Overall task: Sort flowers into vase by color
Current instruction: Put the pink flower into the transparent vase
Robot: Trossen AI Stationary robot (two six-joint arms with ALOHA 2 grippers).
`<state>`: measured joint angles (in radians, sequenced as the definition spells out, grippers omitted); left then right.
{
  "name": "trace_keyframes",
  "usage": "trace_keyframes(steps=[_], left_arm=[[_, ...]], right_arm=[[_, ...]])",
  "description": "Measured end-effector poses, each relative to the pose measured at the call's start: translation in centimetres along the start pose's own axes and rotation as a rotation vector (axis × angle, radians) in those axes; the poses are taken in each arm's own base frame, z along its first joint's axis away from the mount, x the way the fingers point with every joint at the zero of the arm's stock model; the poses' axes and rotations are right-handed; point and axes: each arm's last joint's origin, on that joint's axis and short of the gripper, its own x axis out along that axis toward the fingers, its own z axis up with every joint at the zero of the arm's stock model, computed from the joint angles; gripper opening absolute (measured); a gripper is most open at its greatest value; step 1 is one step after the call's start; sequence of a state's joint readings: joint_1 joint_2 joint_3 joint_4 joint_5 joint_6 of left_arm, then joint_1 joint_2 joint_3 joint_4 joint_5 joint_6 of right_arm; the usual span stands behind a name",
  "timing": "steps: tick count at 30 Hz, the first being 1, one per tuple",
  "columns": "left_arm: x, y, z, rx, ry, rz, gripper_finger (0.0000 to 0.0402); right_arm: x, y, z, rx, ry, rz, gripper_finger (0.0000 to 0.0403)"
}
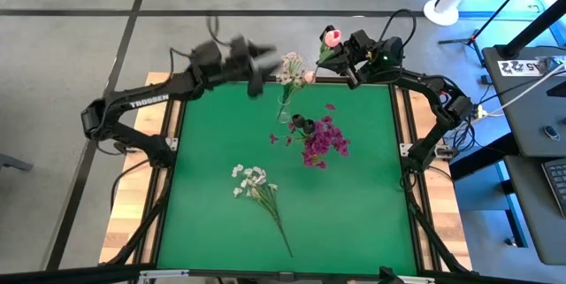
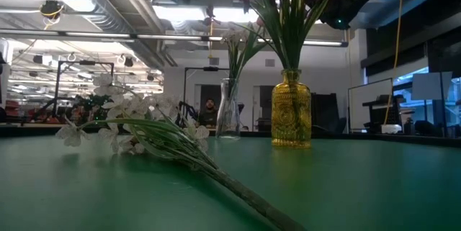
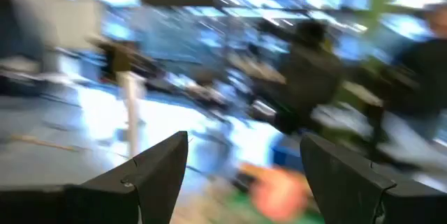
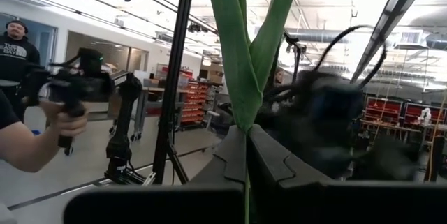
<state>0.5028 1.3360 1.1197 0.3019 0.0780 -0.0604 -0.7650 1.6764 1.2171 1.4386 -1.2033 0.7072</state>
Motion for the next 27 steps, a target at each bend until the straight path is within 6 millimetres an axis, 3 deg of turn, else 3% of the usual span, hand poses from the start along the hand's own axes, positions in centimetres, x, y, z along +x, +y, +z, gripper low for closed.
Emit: trace_keyframes(steps=[4,7,14,18,27], left_arm=[[0.0,2.8,2.4,-0.032,-0.06,0.124,0.0273],[-0.1,3.4,2.2,-0.112,-0.005,0.022,0.0273],[0.3,-0.1,-0.2,-0.099,0.118,-0.142,0.0273],[0.4,-1.9,-0.1,-0.027,0.092,-0.14,0.0273],[1.1,-2.0,-0.3,-0.017,0.049,-0.112,0.0272]], right_arm=[[0.0,0.0,0.0,0.005,0.002,0.0,0.0],[0.0,0.0,0.0,0.011,0.002,0.0,0.0],[0.0,0.0,0.0,0.016,0.002,0.001,0.0],[0.3,0.1,-0.1,0.019,-0.001,0.01,0.0],[2.7,1.2,-0.6,-0.003,-0.024,0.08,0.0]])
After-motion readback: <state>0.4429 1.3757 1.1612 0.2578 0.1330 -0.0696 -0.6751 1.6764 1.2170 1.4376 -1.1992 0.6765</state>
